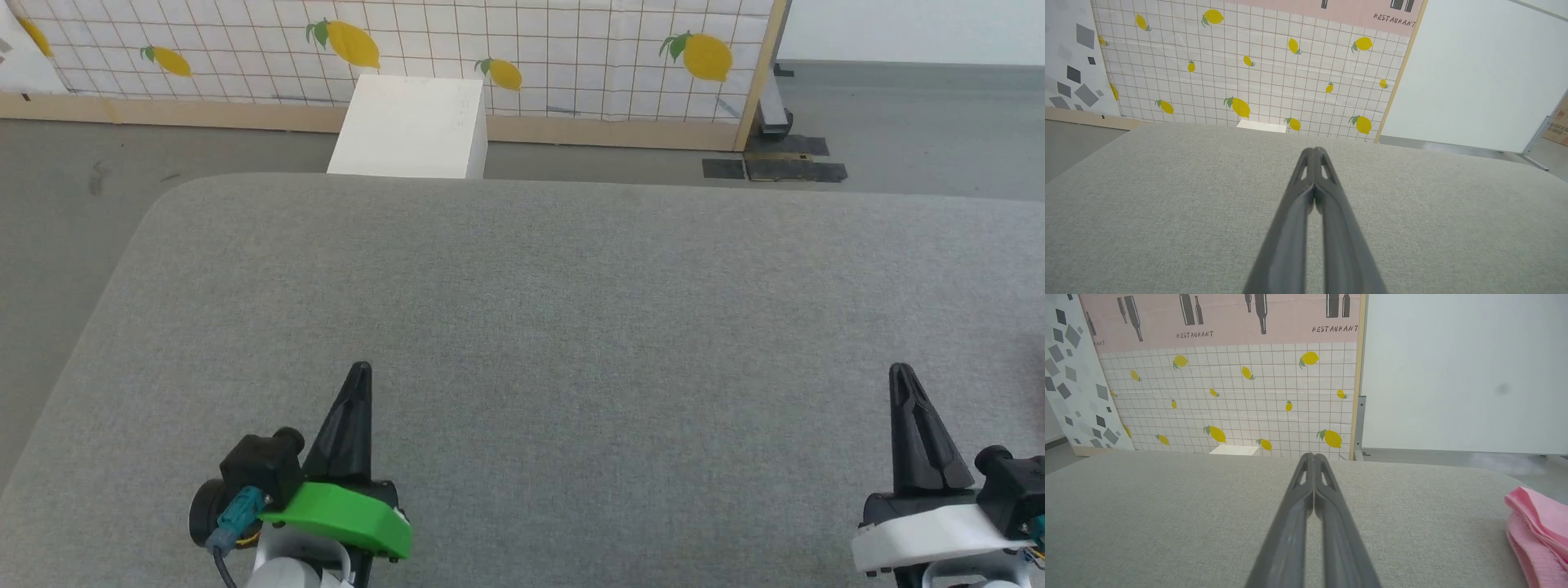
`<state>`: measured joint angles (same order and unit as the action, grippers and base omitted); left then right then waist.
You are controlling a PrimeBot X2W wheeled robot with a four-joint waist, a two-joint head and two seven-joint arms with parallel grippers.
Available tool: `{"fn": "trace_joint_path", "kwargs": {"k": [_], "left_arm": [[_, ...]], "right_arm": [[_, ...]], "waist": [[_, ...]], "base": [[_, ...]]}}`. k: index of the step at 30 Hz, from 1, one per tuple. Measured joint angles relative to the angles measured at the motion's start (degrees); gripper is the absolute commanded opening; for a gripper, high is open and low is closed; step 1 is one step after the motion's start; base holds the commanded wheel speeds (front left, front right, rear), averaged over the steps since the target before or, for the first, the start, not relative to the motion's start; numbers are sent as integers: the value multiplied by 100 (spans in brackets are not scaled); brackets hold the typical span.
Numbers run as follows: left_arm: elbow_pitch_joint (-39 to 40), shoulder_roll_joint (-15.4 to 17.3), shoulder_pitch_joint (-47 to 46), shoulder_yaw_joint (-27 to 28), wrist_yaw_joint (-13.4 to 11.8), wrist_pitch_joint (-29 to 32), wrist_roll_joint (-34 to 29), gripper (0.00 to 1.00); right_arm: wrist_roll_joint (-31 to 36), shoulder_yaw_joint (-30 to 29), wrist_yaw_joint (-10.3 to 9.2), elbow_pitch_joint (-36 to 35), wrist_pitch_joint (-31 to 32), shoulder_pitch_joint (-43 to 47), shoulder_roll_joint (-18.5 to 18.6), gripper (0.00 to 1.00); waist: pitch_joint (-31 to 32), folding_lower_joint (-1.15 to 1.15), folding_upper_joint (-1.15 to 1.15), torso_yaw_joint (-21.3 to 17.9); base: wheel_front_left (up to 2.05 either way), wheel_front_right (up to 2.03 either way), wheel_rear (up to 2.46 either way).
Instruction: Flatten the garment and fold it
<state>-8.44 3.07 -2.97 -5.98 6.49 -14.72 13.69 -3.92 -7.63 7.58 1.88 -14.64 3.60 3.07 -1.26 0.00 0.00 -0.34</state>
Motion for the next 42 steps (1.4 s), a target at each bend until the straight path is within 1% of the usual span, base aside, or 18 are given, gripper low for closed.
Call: {"fn": "trace_joint_path", "kwargs": {"k": [14,23,42], "left_arm": [[0,0,0,-4,0,3,0,0],[38,0,0,22,-10,105,-62,0],[181,0,2,130,-135,356,-243,0]], "right_arm": [[0,0,0,0,2,0,0,0],[10,43,0,-2,111,-1,0,0],[46,167,0,-15,355,-9,0,0]], "waist": [[2,0,0,0],[11,0,0,3],[32,0,0,9]], "base": [[0,0,0],[0,0,0],[0,0,0]]}}
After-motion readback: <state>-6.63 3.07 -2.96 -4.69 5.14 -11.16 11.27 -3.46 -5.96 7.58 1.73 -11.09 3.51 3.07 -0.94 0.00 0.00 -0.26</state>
